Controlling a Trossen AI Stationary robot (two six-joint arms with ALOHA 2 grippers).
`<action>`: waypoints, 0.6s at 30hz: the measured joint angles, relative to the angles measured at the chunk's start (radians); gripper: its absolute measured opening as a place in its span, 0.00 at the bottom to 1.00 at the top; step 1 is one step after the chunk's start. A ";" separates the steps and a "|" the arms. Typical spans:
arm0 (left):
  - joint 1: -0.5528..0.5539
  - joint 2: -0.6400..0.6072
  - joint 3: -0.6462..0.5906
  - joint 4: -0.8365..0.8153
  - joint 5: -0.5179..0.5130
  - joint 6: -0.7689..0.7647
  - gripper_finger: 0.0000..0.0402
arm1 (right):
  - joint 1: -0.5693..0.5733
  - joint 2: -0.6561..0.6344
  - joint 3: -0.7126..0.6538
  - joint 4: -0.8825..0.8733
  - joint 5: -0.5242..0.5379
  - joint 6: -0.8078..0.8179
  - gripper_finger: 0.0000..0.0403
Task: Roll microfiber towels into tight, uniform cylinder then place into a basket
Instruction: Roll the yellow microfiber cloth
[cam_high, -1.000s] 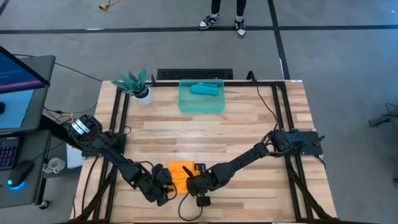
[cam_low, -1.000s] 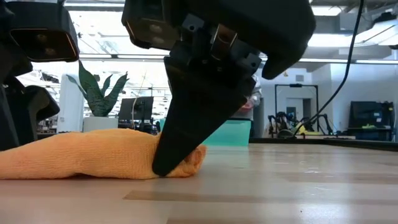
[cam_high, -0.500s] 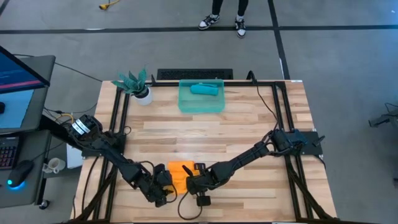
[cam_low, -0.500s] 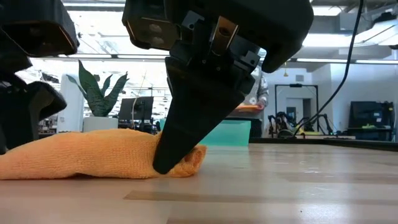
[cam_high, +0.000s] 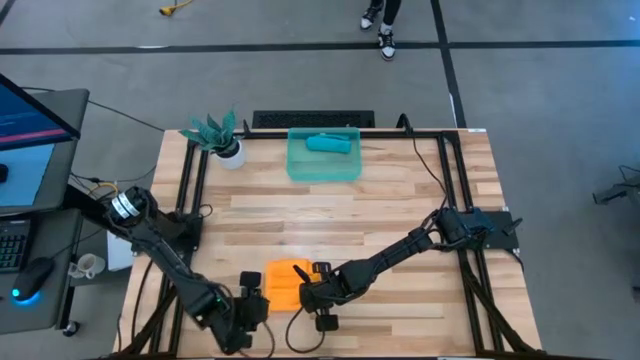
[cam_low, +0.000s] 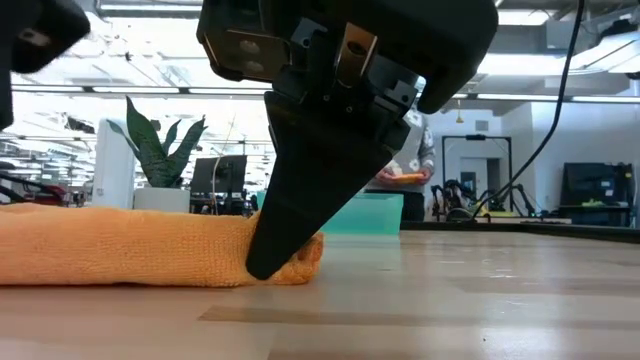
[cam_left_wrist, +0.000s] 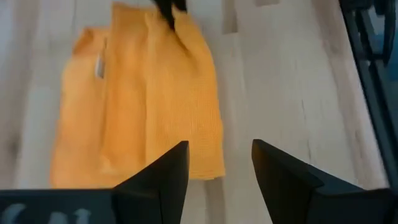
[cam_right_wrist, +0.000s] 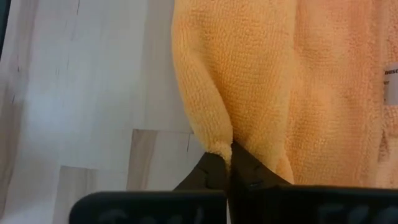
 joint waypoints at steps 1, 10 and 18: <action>-0.013 0.003 -0.008 0.015 -0.031 0.026 0.42 | 0.000 0.000 0.000 0.000 0.000 0.000 0.02; -0.037 0.165 -0.033 0.080 -0.086 0.118 0.42 | 0.000 0.000 0.000 0.000 -0.002 0.000 0.02; -0.027 0.238 -0.014 0.052 -0.127 0.014 0.42 | 0.000 0.000 0.000 0.000 -0.003 0.001 0.03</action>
